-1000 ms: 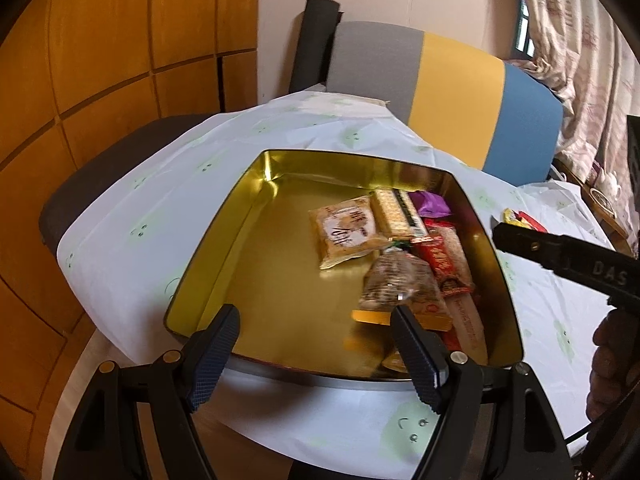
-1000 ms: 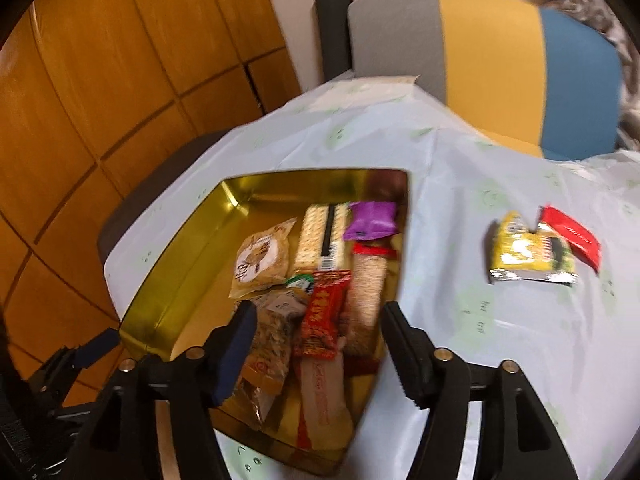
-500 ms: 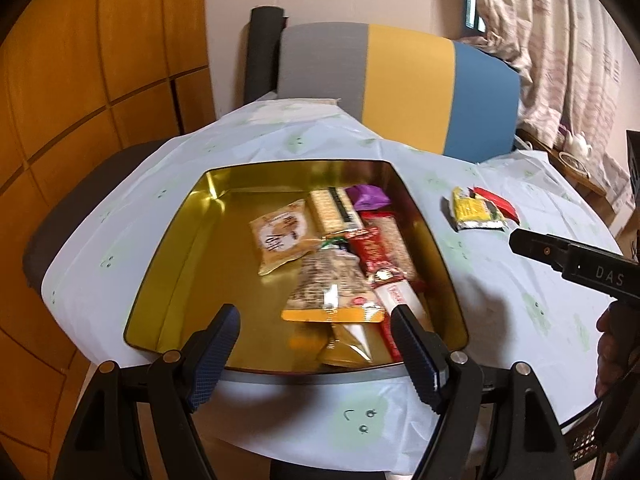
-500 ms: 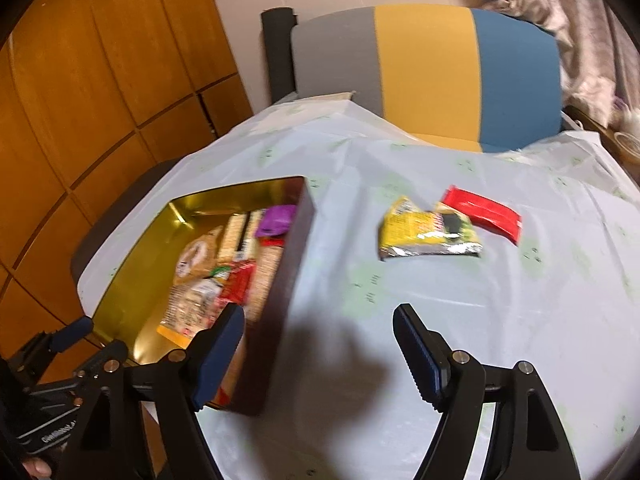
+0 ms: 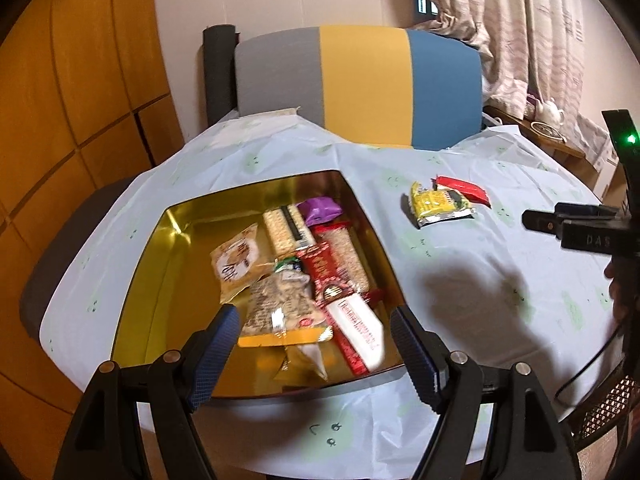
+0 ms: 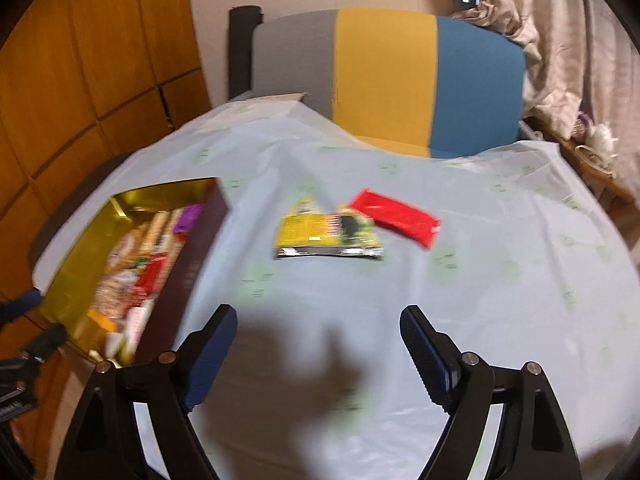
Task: Organize snacks
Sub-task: 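Move the left tool to the yellow seaweed packet and grasp it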
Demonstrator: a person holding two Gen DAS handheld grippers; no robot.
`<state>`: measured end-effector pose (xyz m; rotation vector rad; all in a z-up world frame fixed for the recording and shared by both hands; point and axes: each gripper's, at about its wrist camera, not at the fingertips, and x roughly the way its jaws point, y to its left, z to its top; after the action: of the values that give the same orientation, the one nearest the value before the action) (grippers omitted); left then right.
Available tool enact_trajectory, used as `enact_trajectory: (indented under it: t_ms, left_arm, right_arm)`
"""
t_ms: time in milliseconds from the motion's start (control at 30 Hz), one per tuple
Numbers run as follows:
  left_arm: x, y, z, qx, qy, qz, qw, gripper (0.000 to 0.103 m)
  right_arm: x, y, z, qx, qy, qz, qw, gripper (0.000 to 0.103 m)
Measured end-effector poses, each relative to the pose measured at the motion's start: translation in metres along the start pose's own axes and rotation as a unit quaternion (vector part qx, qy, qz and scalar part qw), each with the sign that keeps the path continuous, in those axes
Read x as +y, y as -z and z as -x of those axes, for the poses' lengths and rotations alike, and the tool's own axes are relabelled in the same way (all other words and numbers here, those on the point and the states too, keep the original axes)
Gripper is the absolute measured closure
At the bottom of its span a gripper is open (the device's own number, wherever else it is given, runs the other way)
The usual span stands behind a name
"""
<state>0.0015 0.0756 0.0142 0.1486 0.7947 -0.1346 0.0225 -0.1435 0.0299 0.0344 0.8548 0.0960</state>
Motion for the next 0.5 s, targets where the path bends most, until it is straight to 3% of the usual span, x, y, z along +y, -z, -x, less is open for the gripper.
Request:
enact_trajectory:
  t_ms: [233, 367, 500]
  left_arm:
    - [-0.020, -0.004, -0.006, 0.007, 0.005, -0.038, 0.9992, 0.024]
    - [-0.026, -0.011, -0.008, 0.011, 0.028, -0.042, 0.9987, 0.024]
    - [-0.036, -0.024, -0.012, 0.015, 0.042, -0.052, 0.9976, 0.025]
  right_arm:
    - [-0.057, -0.010, 0.006, 0.014, 0.048, 0.006, 0.999, 0.019]
    - [-0.090, -0.016, 0.004, 0.017, 0.079, 0.012, 0.997, 0.016]
    - [-0.131, -0.015, -0.007, 0.027, 0.105, -0.022, 0.994, 0.016]
